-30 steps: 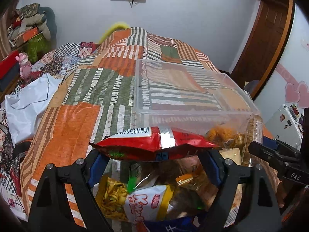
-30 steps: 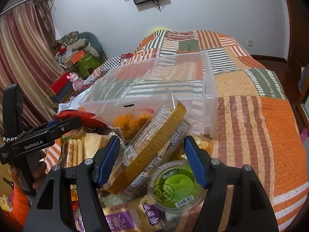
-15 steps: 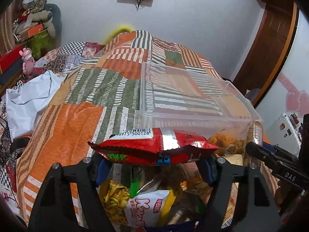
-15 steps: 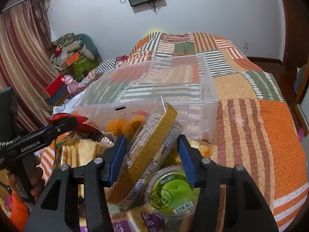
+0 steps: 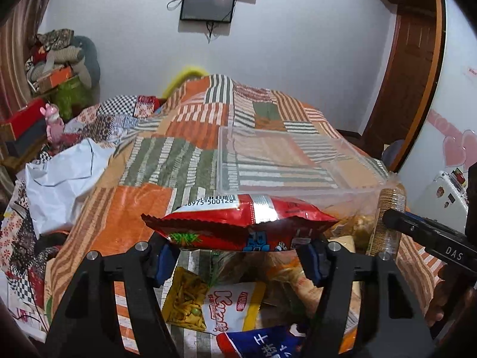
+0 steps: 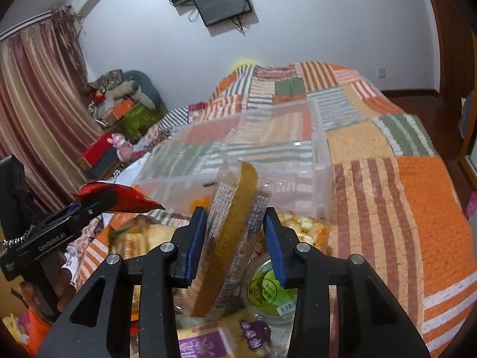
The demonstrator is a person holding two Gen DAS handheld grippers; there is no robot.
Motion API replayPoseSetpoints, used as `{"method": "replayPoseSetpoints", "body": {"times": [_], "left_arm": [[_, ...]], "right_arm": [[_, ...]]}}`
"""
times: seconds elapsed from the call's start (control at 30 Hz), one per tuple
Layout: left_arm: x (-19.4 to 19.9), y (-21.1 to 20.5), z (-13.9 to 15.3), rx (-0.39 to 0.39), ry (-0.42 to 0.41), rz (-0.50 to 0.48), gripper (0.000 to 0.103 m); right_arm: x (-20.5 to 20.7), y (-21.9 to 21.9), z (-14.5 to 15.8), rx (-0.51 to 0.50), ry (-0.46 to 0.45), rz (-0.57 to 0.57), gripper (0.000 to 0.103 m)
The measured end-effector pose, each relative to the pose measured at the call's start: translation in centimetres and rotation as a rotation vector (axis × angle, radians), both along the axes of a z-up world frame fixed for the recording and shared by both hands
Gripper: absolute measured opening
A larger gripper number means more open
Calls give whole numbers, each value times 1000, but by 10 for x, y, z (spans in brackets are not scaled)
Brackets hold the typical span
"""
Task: Organize snacks
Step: 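Close the right tool on the gold-striped snack roll while the left tool lifts the red bag, then carry both snacks over the clear box and open both tools to drop them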
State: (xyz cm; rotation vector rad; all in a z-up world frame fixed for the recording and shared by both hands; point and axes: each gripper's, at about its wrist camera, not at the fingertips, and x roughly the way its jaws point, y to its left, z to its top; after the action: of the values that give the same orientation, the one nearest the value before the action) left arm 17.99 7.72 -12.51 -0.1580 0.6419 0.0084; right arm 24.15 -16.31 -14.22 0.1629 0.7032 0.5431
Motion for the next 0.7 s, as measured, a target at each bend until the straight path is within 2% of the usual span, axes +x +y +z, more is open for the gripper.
{"method": "replayPoseSetpoints", "body": {"times": [0.13,0.33,0.7], "left_arm": [[-6,-3,11,8,-29,3,67],[-15,-6,27,13,-71,6,67],[-12,-10,51,15,-129,12,67]], "right_arm": [[-7,1,9,-15,-50,-8,34],[-9,-6,21,13,-88,-18,33],[-6,-20,54,19,-191,-59,33]]}}
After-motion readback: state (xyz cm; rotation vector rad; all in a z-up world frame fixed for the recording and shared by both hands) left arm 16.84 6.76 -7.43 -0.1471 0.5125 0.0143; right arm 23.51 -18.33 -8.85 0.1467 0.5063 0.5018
